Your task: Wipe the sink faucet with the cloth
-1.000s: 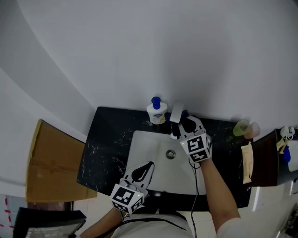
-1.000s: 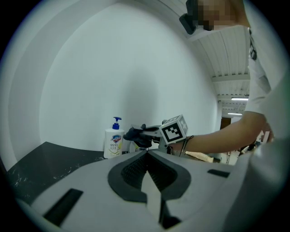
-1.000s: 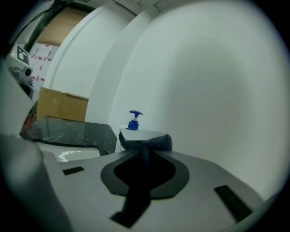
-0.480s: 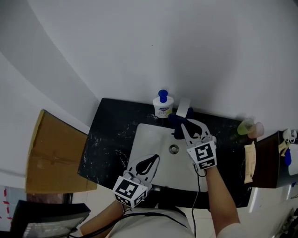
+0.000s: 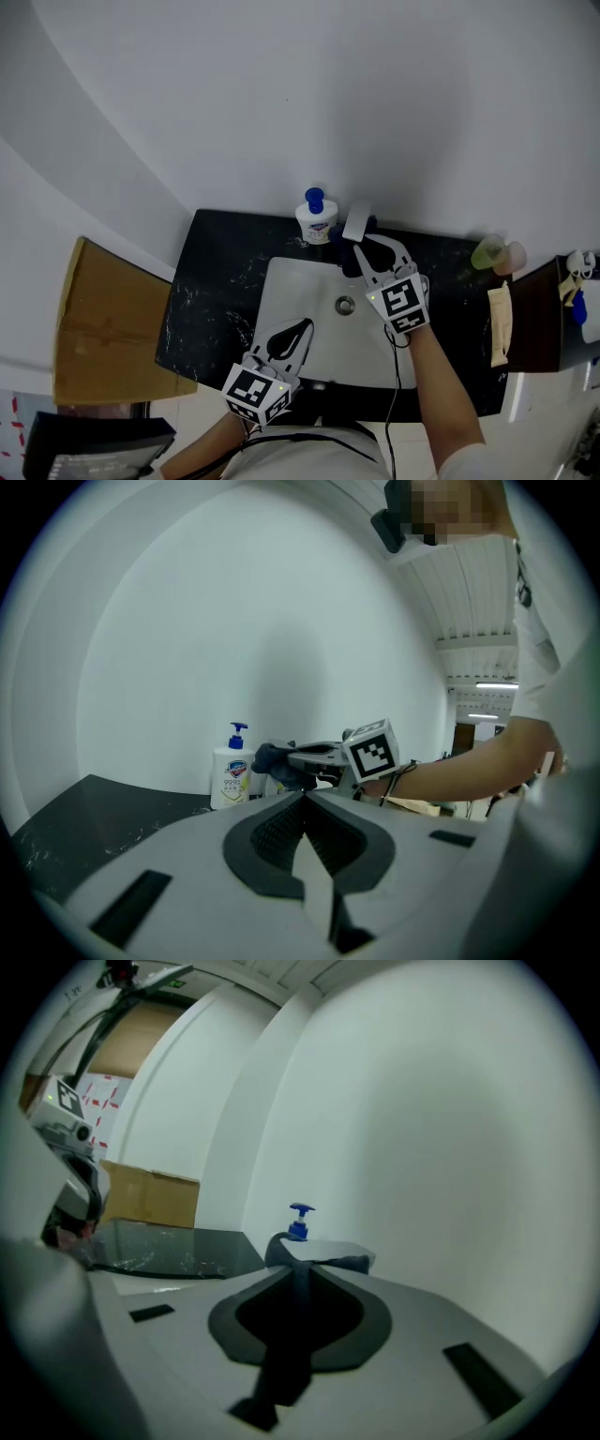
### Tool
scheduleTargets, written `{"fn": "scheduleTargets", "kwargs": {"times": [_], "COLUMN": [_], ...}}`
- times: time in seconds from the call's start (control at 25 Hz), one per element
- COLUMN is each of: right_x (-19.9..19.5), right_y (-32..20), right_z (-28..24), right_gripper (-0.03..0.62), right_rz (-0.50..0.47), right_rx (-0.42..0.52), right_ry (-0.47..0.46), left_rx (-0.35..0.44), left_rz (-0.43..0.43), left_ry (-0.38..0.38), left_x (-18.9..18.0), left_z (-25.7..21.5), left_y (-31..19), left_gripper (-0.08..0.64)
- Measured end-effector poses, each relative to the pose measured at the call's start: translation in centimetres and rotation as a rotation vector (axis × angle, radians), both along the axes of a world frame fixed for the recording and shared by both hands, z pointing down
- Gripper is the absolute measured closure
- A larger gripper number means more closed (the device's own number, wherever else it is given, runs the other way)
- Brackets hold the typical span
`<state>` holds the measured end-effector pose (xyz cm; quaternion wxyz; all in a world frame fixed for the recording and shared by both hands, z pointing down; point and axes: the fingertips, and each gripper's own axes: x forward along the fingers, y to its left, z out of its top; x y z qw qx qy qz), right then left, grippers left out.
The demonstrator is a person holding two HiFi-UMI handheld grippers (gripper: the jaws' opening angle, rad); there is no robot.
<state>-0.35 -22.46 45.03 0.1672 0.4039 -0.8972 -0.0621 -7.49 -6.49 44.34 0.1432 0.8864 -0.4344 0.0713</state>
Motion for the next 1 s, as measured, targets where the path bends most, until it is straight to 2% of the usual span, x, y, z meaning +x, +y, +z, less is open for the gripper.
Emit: {"fn": "scheduleTargets", "kwargs": {"times": [0.2, 0.44, 0.56, 0.68, 0.84, 1.0], "right_x": [-0.4, -0.5, -0.2, 0.5, 3.0, 4.0], "right_y": [3.2, 4.7, 5.6, 6.2, 5.3, 1.9], "right_z": [-0.5, 1.9, 2.2, 2.5, 3.9, 3.8], "right_gripper": [0.545, 0.545, 0.545, 0.545, 0.545, 0.545], "right_rz": [-0.032, -0.043, -0.035, -0.007, 0.088, 0.127], "right_rx": [-0.009, -0.07, -0.089, -0.11, -0.173, -0.16], "right_ry": [-0.054, -0.018, -0.046, -0.098, -0.218, -0.235], "left_rx": [0.013, 0.017, 0.01, 0.006, 0.009, 0.015], "left_rz": [0.008, 0.034, 0.042, 0.045, 0.046, 0.045], "left_ry": [0.013, 0.016, 0.014, 0.007, -0.003, -0.021], "left_x": [0.6, 1.6, 1.9, 1.8, 1.6, 1.3], "left_z": [-0.6, -0.7, -0.4, -0.3, -0.4, -0.6], "left_y": [-0.5, -0.8, -0.8, -0.7, -0.9, -1.0], "left_gripper": [0.558, 0.558, 0.558, 0.558, 0.558, 0.558]}}
